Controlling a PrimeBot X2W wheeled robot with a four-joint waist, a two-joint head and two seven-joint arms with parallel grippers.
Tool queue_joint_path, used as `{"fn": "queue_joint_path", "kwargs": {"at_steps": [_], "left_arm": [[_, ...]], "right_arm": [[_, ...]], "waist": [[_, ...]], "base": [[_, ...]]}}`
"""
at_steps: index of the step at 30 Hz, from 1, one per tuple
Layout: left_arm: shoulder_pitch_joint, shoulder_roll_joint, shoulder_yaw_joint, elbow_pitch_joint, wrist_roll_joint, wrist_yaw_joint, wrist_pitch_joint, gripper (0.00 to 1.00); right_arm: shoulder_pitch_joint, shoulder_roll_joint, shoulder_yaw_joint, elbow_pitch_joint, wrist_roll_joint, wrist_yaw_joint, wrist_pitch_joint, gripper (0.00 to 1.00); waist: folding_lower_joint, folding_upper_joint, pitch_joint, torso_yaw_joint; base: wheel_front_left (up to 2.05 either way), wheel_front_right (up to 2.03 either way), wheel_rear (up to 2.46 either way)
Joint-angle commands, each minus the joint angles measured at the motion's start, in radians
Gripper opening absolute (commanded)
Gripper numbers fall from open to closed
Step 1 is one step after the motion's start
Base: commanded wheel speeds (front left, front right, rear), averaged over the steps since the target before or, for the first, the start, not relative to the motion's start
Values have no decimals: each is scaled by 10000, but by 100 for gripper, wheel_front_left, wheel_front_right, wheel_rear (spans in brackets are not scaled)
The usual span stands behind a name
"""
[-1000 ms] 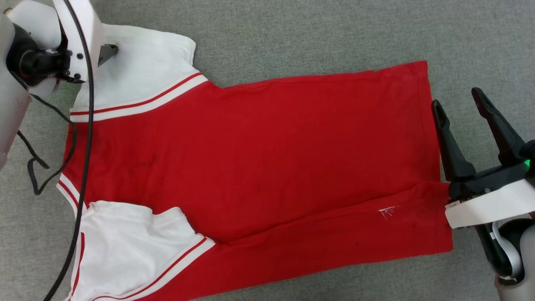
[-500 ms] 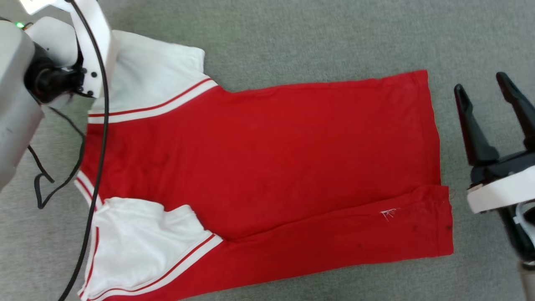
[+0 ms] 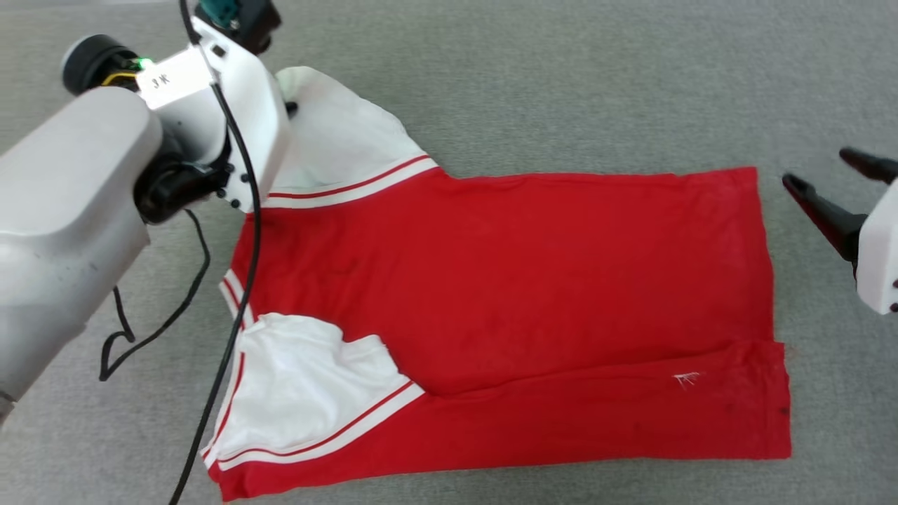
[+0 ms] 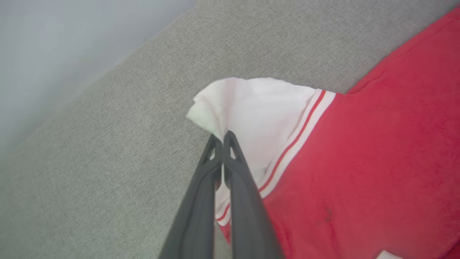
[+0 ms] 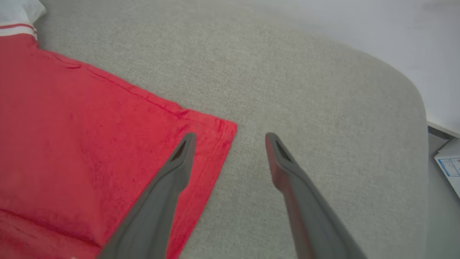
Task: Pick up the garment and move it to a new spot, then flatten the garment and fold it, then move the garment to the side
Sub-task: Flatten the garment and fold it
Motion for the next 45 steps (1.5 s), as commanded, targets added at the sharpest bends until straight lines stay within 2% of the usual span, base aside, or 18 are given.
{"fn": "queue_joint_path", "kwargs": {"at_steps": [1,5,9,14,20,27,28,29,30,38,45], "left_arm": [[73,-70,-85,-114,-14,-1,-151,0],[-111,-92,-311,-351,114,-1,-420,0],[-246,-154,-415,-475,103,-1,-660,0],[-344,-280,-419,-431,80,-1,-942,0],[-441,-424,-440,-299,107,-1,-1327,0],[-453,-546,-557,-160,58,-2,-1573,0],[-450,-536,-573,-142,42,-2,-1600,0],[-442,-524,-589,-122,27,-2,-1620,0],[-423,-510,-604,-93,29,-2,-1652,0],[-49,-348,-703,129,-49,-2,-2051,0],[648,-71,-725,-124,-101,100,-2641,0]], "right_arm": [[-302,-165,197,235,300,-9,610,100],[-1127,-495,831,904,701,-8,2040,100],[-1836,-457,1421,1676,644,-9,2717,100],[-2416,-97,1908,2623,498,-9,2867,100],[-3028,574,2423,4302,44,-8,2501,100],[-2744,1309,3502,5839,387,9,2365,100],[-2733,1329,3588,5953,450,9,2296,81],[-2769,1332,3634,6067,493,9,2168,18],[-2825,1328,3700,6145,567,9,2070,0],[-3458,1229,3517,6394,974,-9,457,0],[-2966,934,3617,6019,1300,-9,-1075,0]], "waist": [[0,0,-51,177],[0,0,41,414],[0,0,196,602],[0,0,397,749],[0,0,688,873],[0,0,794,954],[0,0,788,948],[0,0,774,940],[0,0,750,926],[0,0,188,676],[0,0,-701,585]], "base": [[0,0,0],[0,0,0],[0,0,0],[0,0,0],[0,0,0],[0,0,0],[0,0,0],[0,0,0],[0,0,0],[0,0,0],[0,0,0]]}}
